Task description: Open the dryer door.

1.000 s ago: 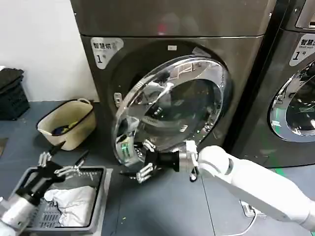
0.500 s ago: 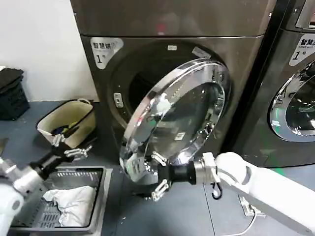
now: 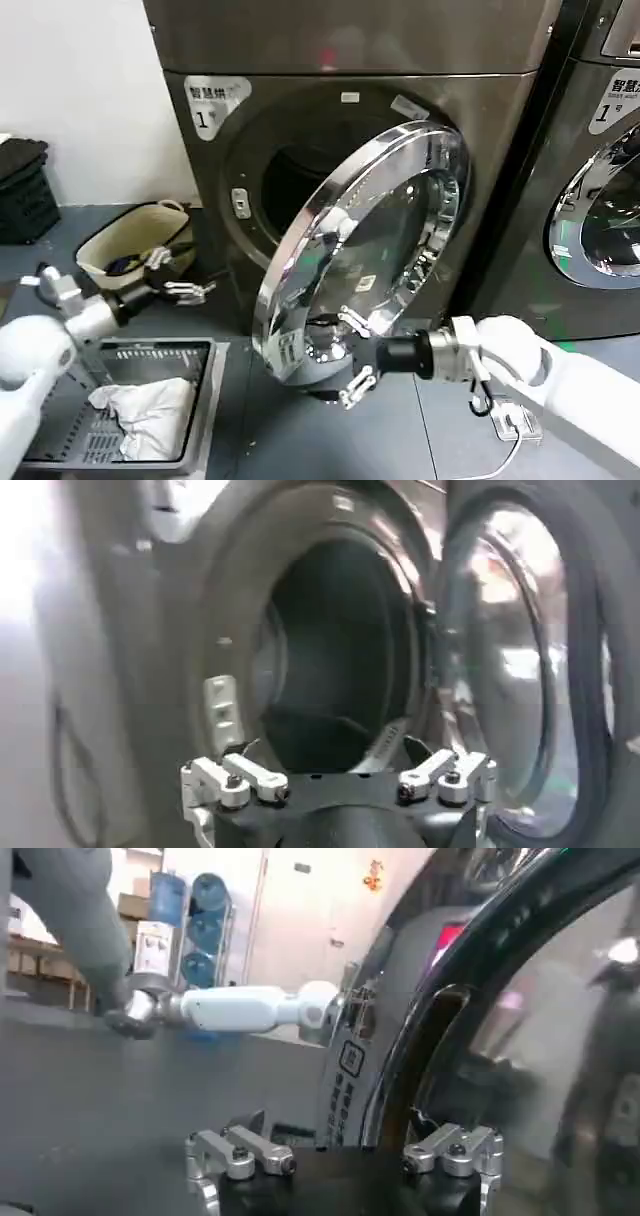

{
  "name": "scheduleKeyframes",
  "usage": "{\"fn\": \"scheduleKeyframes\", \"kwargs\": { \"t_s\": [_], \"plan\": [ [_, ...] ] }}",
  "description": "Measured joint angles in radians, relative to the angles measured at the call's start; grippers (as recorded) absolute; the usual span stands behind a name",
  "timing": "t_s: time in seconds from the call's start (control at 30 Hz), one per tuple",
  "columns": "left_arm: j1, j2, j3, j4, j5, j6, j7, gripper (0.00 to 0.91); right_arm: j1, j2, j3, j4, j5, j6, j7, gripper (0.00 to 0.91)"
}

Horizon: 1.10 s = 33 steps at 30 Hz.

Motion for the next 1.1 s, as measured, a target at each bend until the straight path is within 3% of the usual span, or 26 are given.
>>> {"fn": "scheduleKeyframes", "kwargs": {
  "t_s": [0.27, 0.5, 0.9, 1.1],
  "plan": [
    [-0.200, -0.036, 0.223, 0.071, 0.022, -0.034, 0.072, 0.907, -0.323, -0.009, 0.339, 0.036, 0.001, 0.016, -0.001, 0.907],
    [-0.329, -0.089, 0.362, 0.113, 0.029, -0.047, 0.084, 0.907, -0.638, 0.039, 0.671, 0.051, -0.010, 0.067, 0.002, 0.907],
    [-0.403, -0.172, 0.470, 0.127, 0.031, -0.056, 0.082, 0.907, -1.078, 0.278, 1.123, 0.060, -0.090, 0.201, 0.113, 0.907],
    [-0.417, -0.201, 0.487, 0.123, 0.030, -0.066, 0.077, 0.907, -1.216, 0.411, 1.283, 0.053, -0.149, 0.203, 0.244, 0.907]
  ]
}}
